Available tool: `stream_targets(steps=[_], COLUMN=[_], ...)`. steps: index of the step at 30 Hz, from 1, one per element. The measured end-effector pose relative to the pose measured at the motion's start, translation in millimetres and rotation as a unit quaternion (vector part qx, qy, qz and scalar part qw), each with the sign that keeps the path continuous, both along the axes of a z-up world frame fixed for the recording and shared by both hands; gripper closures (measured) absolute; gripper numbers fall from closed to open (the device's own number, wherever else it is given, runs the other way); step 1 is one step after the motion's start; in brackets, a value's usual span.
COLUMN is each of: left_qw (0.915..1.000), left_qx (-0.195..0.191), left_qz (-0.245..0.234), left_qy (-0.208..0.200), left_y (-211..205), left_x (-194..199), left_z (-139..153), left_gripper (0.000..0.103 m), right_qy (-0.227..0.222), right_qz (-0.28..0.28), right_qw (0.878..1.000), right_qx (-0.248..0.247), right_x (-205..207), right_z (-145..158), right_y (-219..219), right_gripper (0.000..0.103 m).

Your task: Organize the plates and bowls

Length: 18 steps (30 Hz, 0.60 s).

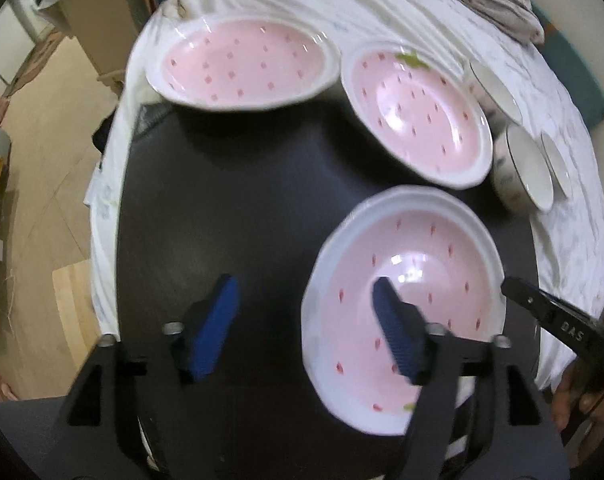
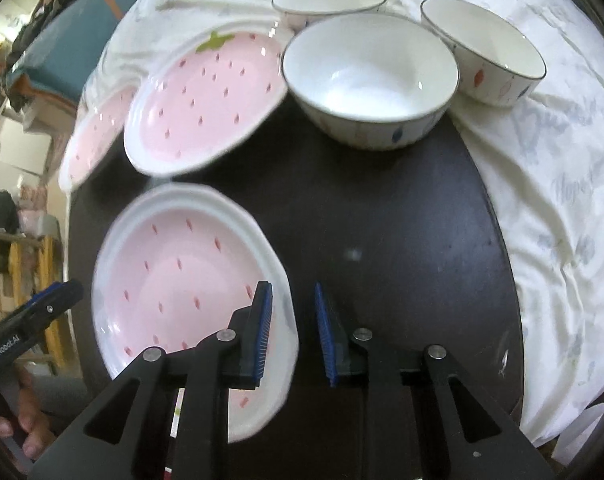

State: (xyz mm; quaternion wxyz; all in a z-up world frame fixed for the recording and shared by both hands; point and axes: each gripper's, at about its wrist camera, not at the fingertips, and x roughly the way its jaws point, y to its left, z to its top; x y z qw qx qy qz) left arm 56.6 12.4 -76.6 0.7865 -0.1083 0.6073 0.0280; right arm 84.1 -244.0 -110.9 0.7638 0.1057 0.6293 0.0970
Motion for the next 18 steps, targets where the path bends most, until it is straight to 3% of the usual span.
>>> stream_targets(steps=[2,4,5,9,13,18], left_qw=[0.9999,0.9998,0.9997,0.9993,0.9993,0.9989], left_qx=[0.003,0.007,0.009,0.030,0.032,0.045], left_qz=[0.011,0.019,0.020,0.013,0.014,0.009], left_qy=[-0.005,-0.005,-0.007,-0.017,-0.015,-0.015], left_y=[0.7,-0.8,-3.0,-11.5,-11.3,-17.7], left_x=[8.1,18.6,23.5,38.5,49.6,72.2], left_z=[2.7,3.6,3.3,0.3,-2.0,-12.6], left_gripper=[0.029,0.029,0.029,0.029,0.029,0.029], right_qy=[-0.001,-0.004,-0.008,-0.011,0.004,0.010], right_qz=[-0.013,-0.029,-0.037,-0.067,-0.128,-0.161], right_qw=[1.000,0.999,0.998,0.994,0.978,0.967], right_qx=[0.016,0.032,0.040,0.090,0.166,0.197], right_x=[7.5,13.4,16.1,27.1,42.9,57.2], right_z=[3.4,6.4,8.1,9.0,-0.9,-13.5], right_y=[-3.6,-7.2,-8.7,-14.0,-29.8,-24.0], right_gripper=[0.072,0.049,0.047,0.047,0.047,0.047])
